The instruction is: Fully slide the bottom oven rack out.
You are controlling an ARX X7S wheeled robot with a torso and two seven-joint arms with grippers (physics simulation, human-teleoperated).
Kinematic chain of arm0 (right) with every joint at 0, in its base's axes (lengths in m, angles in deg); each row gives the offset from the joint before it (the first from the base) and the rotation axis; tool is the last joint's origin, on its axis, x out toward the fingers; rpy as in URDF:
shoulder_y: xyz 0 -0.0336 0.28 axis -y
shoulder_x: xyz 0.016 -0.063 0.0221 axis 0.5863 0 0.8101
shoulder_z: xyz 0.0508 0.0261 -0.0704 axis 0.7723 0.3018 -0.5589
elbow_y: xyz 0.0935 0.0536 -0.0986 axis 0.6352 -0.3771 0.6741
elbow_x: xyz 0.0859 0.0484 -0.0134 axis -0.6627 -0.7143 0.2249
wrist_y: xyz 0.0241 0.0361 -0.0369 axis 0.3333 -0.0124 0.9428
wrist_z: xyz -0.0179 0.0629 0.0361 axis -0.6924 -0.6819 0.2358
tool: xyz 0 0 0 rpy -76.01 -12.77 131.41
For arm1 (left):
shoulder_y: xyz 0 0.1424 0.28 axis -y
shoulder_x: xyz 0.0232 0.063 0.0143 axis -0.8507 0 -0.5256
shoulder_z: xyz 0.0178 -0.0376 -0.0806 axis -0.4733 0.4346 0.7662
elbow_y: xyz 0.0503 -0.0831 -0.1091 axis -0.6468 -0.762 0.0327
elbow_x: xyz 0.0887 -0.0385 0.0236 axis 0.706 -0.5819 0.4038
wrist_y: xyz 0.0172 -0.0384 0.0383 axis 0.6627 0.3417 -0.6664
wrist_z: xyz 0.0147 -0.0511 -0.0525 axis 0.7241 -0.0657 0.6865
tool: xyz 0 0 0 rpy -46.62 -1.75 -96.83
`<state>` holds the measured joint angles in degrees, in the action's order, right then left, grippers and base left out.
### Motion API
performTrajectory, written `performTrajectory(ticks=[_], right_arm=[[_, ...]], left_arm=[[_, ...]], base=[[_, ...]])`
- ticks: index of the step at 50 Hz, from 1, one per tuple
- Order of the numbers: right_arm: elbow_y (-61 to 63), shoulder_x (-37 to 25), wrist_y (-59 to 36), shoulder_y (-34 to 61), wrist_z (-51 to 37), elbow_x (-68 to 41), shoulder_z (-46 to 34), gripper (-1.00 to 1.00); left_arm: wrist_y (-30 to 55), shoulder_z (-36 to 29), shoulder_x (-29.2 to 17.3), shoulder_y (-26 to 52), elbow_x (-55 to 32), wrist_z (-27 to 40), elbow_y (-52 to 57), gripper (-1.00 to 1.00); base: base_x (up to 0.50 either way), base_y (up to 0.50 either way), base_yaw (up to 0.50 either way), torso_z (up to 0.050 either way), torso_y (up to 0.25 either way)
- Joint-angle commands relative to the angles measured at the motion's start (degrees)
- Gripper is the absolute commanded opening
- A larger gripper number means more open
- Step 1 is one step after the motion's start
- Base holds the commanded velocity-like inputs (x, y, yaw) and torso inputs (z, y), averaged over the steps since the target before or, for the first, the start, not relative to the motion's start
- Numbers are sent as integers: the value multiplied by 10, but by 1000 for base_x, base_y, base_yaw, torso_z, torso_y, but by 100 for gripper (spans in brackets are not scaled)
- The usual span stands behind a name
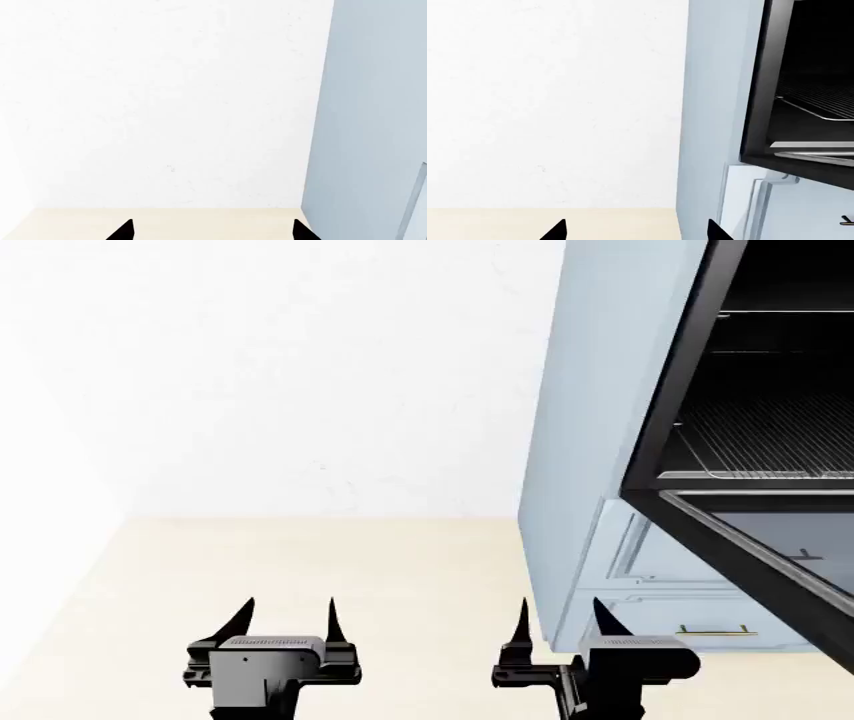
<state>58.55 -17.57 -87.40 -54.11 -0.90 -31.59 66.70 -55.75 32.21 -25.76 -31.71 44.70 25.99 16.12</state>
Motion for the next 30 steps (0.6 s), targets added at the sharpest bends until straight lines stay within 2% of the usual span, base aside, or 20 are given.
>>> performTrajectory(ticks=[1,9,16,22,30], right_arm=[[-1,-9,-2,1,-10,-9,-12,100],[-3,-25,-14,3,-23,-19,-31,100],[24,-34,-32,-1,-32,-24,-40,100],[183,-49,-181,-1,-37,-41,-42,100],[464,-75,-547,71,-51,-119,19,100]], left_arm=[[3,-11,-10,2,-7,10,-2,100],[18,-30,-23,6,-10,35,-2,100],[63,-31,-31,-2,-26,49,48,100],[271,-37,-47,18,-45,61,238,100],[656,-16,-57,189,-112,57,404,100]], base=[[0,0,0,0,0],[0,0,0,2,0],[0,0,0,49,0],[0,0,0,50,0],[0,0,0,50,0]])
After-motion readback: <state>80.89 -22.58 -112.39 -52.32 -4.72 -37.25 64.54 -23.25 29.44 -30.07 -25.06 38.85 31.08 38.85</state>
